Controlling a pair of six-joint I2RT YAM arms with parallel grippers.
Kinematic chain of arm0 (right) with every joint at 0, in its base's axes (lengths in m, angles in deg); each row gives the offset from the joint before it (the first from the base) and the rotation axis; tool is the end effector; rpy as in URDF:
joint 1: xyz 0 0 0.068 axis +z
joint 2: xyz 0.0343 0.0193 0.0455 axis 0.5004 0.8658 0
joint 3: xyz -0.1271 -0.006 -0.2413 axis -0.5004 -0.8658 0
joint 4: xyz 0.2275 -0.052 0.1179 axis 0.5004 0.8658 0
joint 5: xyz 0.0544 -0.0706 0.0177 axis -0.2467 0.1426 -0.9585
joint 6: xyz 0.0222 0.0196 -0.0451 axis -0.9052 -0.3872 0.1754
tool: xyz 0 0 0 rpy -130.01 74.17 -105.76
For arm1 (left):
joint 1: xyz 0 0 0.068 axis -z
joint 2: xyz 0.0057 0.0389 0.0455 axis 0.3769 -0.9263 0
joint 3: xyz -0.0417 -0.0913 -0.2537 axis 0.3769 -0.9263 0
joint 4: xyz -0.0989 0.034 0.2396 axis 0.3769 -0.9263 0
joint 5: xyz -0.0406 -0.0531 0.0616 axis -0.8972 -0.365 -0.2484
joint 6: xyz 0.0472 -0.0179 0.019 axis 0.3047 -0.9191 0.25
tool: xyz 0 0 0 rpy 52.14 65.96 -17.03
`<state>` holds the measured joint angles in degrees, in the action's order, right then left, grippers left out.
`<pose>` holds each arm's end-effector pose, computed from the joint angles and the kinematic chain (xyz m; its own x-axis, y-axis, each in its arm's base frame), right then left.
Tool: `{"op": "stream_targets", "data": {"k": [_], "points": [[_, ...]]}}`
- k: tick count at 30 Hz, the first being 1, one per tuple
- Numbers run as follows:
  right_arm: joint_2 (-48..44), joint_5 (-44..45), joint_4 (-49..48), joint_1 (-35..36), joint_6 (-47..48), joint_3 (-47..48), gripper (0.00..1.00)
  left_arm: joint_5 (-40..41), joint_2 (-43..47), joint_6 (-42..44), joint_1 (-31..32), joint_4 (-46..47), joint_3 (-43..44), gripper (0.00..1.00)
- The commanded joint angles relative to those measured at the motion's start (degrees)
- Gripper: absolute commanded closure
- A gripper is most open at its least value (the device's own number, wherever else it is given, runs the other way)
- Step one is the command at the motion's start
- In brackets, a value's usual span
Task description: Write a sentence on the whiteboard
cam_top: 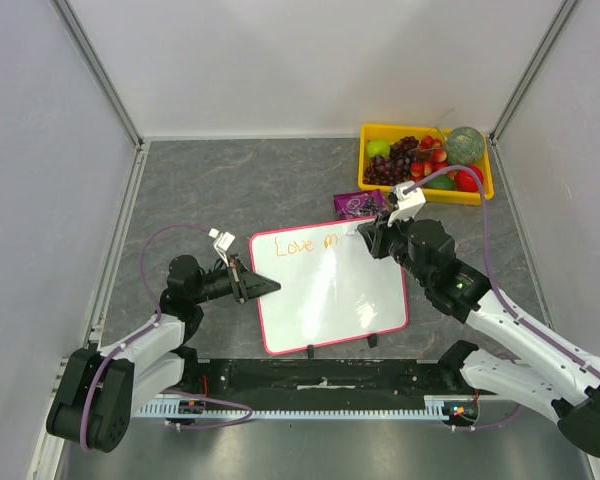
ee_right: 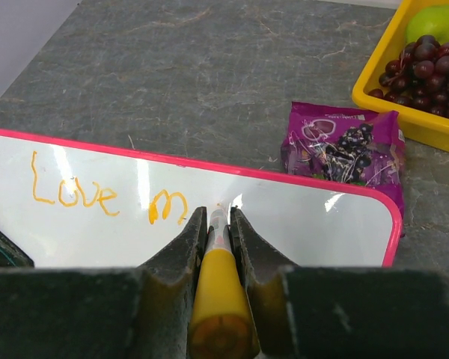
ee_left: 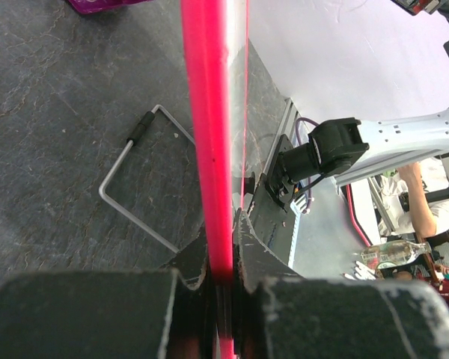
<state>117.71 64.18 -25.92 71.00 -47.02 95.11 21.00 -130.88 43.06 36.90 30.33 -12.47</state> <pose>0.1659 0.1342 0.3186 -0.3395 0.1813 -0.9230 -0.3885 0.8666 0.3132 0.1628 -0.0727 0.1753 -0.7300 -0.2172 -0.6480 0.5839 0.2945 -0.7565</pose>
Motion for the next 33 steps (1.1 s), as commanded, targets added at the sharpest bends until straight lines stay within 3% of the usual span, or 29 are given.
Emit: {"op": "stream_targets", "data": {"k": [1, 21, 33], "points": [[1.03, -1.61, -2.38, -0.63, -0.21, -1.03, 1.0, 2.98, -0.36, 9.28, 0.26, -1.69, -1.0, 0.98], [-1.25, -6.1, -0.8, -1.16, -1.09, -4.55, 1.0, 3.06, -0.53, 9.45, 0.44, -1.6, -0.91, 0.98], [-1.17, -0.65, -0.89, -1.16, -0.92, -3.24, 1.0, 3.24, -0.62, 9.45, 0.44, -1.69, -0.91, 0.98]]}}
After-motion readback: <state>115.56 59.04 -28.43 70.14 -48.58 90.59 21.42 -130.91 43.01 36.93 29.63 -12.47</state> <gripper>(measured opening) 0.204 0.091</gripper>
